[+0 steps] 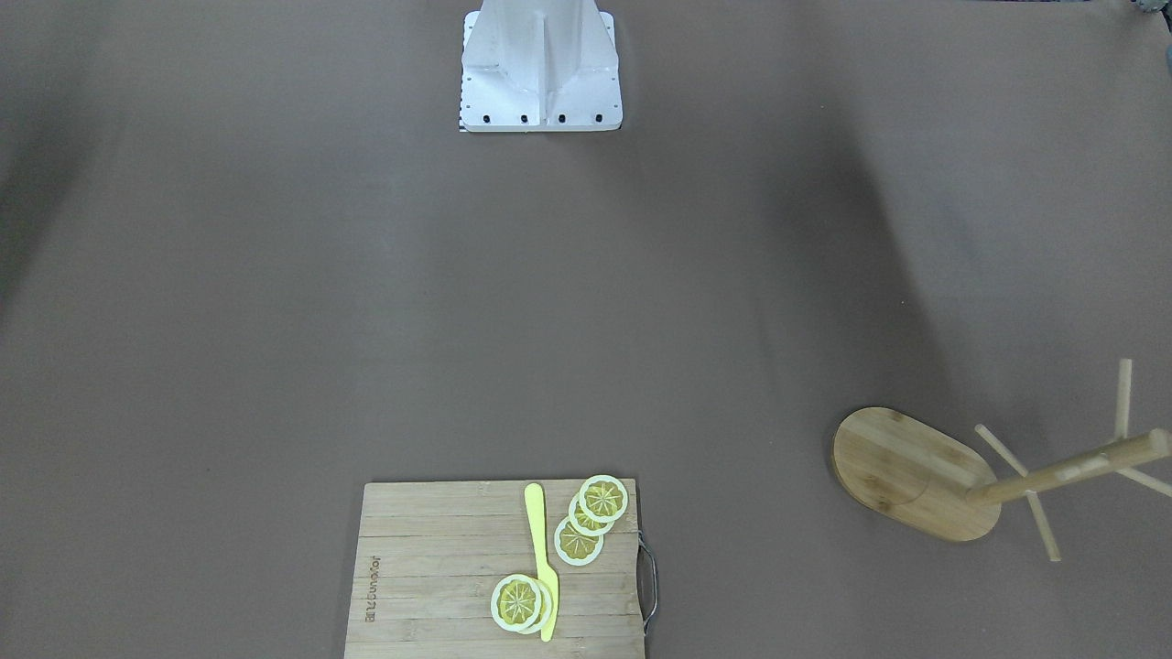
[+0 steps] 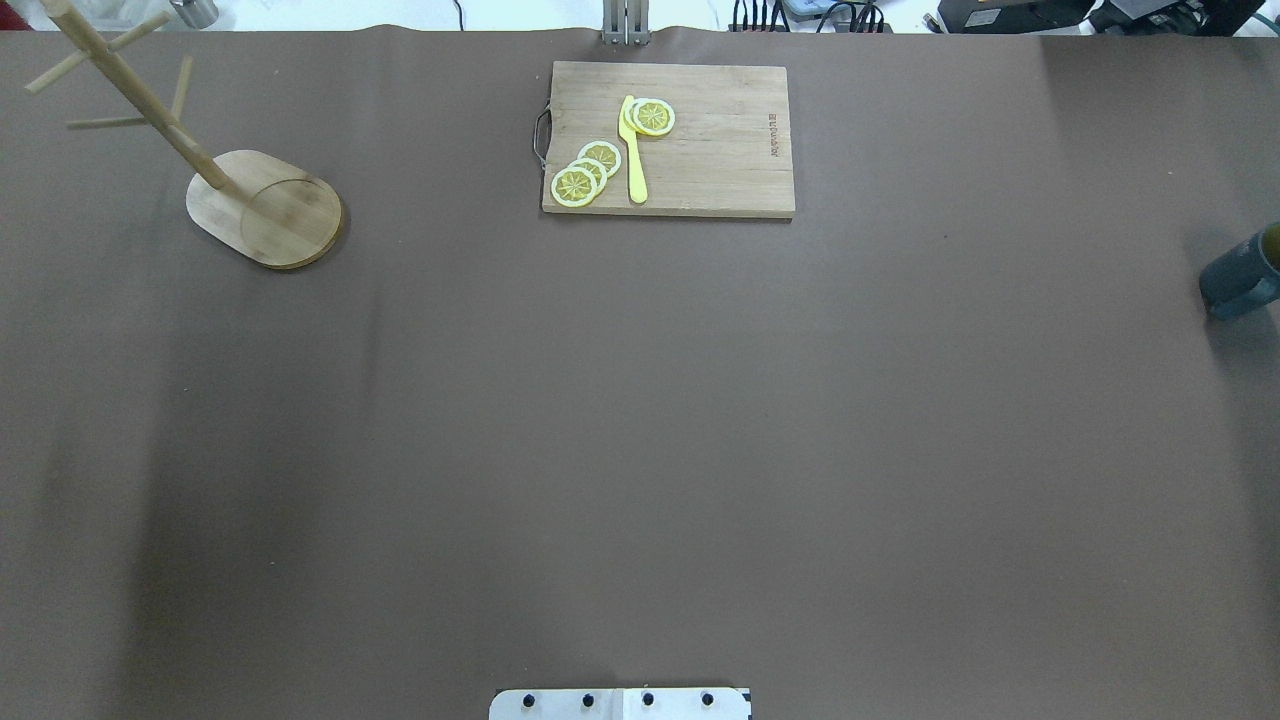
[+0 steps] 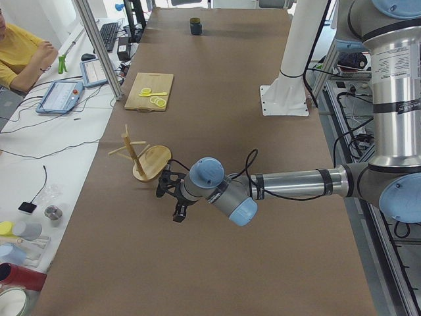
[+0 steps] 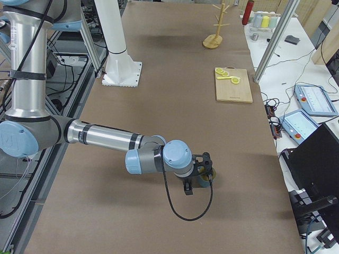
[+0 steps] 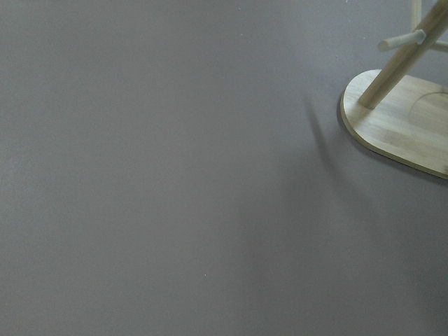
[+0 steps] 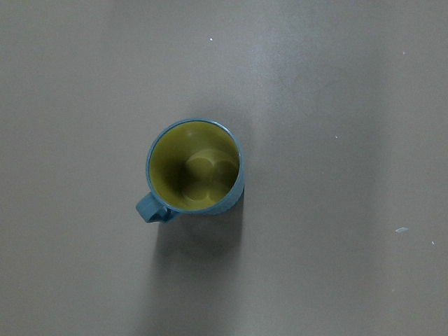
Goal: Hang cup on storage rack
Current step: 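Grasp the blue mug by its rim with the right gripper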
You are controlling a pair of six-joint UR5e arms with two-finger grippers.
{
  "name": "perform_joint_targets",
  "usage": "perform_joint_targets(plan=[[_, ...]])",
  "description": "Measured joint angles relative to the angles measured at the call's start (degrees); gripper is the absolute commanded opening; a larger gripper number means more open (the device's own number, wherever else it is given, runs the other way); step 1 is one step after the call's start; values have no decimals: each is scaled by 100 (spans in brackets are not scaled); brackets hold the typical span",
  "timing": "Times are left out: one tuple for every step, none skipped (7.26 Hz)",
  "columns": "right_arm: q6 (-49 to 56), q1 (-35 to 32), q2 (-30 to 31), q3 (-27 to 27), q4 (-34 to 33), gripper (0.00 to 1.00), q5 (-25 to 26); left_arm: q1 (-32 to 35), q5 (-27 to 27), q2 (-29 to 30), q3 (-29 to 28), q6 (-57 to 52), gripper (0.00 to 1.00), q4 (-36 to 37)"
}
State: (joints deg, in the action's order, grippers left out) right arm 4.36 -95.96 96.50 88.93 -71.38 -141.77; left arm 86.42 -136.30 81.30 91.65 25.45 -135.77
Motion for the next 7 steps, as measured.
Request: perform_joint_targets(plan=[[-3, 9, 14, -87, 95, 100, -14, -1, -4, 11, -3, 100, 97, -10], [-4, 25, -134, -314, 136, 100, -21, -2, -4, 14, -9, 140, 97, -12], [-5, 49, -409, -577, 152, 100, -12, -2, -3, 17, -12, 155, 98, -11], [-5, 94, -736, -786, 159, 100, 38, -2, -2, 20, -15, 159, 97, -11], [-9, 199, -1106, -1019, 161, 100, 114, -2, 0, 28, -15, 163, 98, -9], [-36, 391, -1513, -1358, 159, 100, 213, -4, 0, 41, -16, 171, 98, -7], [-101, 662, -1850, -1696, 164, 100, 369, -7, -5, 55, -16, 197, 98, -8]])
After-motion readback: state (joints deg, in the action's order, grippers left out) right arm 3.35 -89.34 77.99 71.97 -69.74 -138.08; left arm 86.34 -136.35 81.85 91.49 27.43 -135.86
